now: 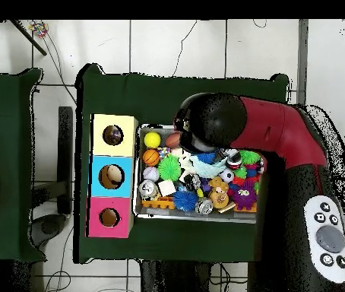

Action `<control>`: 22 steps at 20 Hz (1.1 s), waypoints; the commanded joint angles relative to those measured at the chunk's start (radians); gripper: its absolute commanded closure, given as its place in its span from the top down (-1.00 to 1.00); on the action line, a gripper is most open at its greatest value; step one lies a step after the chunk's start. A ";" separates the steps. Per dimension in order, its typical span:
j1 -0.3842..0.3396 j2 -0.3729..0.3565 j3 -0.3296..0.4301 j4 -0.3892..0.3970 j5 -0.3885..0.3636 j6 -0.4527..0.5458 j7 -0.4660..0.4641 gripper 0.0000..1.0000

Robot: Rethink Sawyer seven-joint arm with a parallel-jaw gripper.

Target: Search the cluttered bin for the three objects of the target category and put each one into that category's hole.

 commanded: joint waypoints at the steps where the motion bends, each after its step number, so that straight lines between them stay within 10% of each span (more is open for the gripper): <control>1: -0.028 0.050 0.091 -0.024 -0.039 0.099 -0.186 -1.00; 22: -0.041 0.080 0.101 -0.023 -0.068 0.074 -0.156 -1.00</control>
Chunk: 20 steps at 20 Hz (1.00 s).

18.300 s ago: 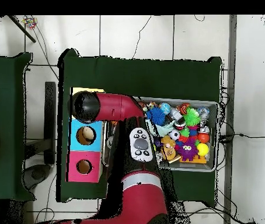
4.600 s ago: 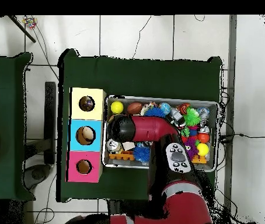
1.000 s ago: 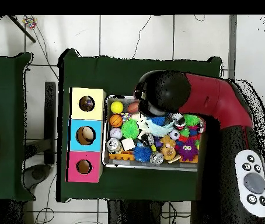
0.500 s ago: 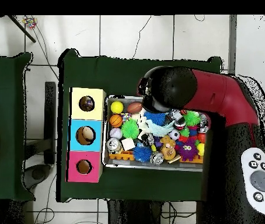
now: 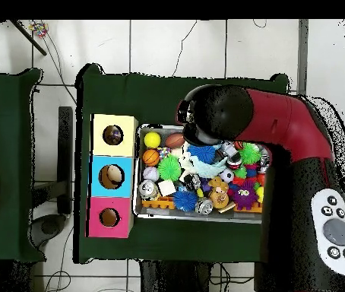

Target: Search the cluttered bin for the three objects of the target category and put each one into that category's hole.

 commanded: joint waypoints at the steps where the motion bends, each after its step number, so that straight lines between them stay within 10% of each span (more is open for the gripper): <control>1: -0.014 0.065 0.055 0.025 -0.050 0.076 -0.142 -1.00; 2: -0.010 0.061 0.046 0.037 -0.053 0.071 -0.121 1.00; 20: 0.059 0.184 -0.048 0.167 -0.134 -0.200 0.086 1.00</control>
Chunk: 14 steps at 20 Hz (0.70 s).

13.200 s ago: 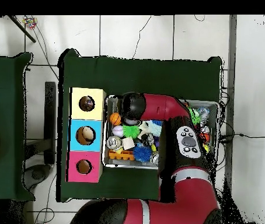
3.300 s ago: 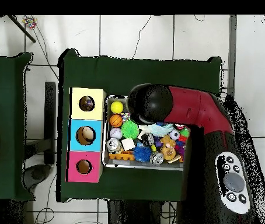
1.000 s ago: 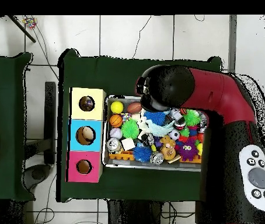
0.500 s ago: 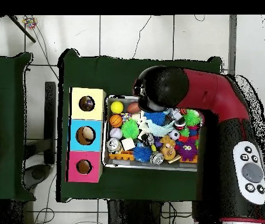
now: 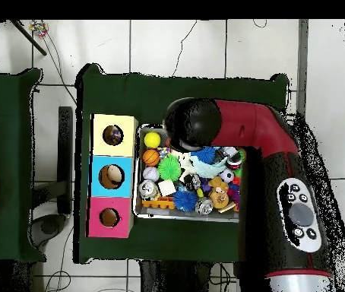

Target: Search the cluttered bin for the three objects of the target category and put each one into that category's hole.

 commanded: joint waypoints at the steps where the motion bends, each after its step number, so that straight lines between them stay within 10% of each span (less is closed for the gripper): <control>1: 0.008 0.131 -0.036 0.118 -0.058 -0.102 0.086 1.00; 14: 0.051 0.278 -0.085 0.080 -0.061 -0.271 0.122 1.00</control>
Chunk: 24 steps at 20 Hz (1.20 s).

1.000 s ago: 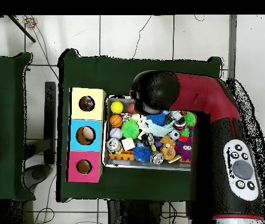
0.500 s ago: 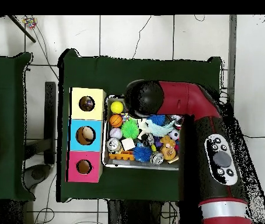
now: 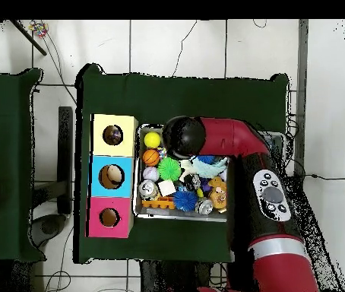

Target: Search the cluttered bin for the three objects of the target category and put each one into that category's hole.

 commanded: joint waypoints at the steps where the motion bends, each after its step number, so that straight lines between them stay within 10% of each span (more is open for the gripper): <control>1: 0.025 0.130 -0.044 0.048 -0.053 -0.104 0.122 1.00; 24: 0.017 0.144 0.019 0.106 0.021 -0.019 0.029 1.00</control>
